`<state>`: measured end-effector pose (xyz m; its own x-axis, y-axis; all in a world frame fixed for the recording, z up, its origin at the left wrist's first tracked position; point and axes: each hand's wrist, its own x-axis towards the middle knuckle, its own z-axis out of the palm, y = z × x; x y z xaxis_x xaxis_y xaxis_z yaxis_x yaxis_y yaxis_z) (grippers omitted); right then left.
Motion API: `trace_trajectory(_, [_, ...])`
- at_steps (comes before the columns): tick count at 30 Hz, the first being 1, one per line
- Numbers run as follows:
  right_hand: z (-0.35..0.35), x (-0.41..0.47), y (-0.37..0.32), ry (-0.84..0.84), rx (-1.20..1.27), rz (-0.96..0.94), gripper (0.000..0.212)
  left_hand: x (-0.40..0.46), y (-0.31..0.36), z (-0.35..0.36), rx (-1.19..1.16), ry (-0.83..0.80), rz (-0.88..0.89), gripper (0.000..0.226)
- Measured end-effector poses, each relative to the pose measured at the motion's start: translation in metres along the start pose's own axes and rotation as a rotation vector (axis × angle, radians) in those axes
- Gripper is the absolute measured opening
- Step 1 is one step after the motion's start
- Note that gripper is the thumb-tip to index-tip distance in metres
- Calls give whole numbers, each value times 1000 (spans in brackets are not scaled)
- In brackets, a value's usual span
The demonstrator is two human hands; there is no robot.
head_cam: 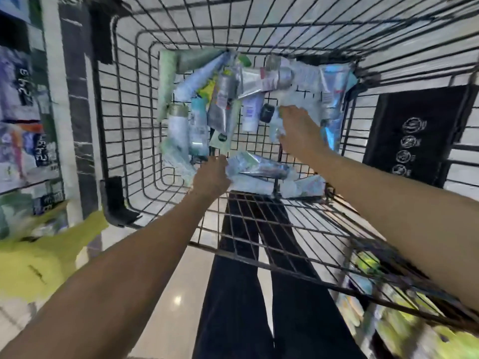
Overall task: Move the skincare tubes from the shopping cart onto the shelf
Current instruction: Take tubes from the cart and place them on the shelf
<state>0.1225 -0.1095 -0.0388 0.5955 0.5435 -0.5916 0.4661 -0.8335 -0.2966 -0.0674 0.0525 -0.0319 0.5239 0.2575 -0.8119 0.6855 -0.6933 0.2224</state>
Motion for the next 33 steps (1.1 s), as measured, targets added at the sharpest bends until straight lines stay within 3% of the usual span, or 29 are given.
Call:
trace_trajectory(5, [16,17,6,48,-155,-68,61,10,-5,14,33,53,32,47])
trace_trajectory(10, [6,20,12,75,-64,-51,46,14,-7,6,-5,32,55,35])
trace_trajectory(16, [-39,-22,10,-60,615,131,43,-11,8,-23,-381,-32,-43,47])
trace_trajectory(21, [-80,-85,6,-157,1246,383,23,-65,41,-70,-865,-158,-65,49])
trace_trajectory(25, [-121,-147,-3,-190,1469,375,41,-124,67,-110,-1101,-193,-2,48])
trace_trajectory(28, [-156,-194,-12,-30,1272,306,51,-170,88,-133,-1284,-146,30,27])
trace_trajectory(30, [-180,-225,-21,133,1148,280,46,-206,102,-148,-1381,-152,79,15])
trace_trajectory(33, [-210,-270,-34,314,1218,262,37,-256,121,-165,-1468,-178,207,16])
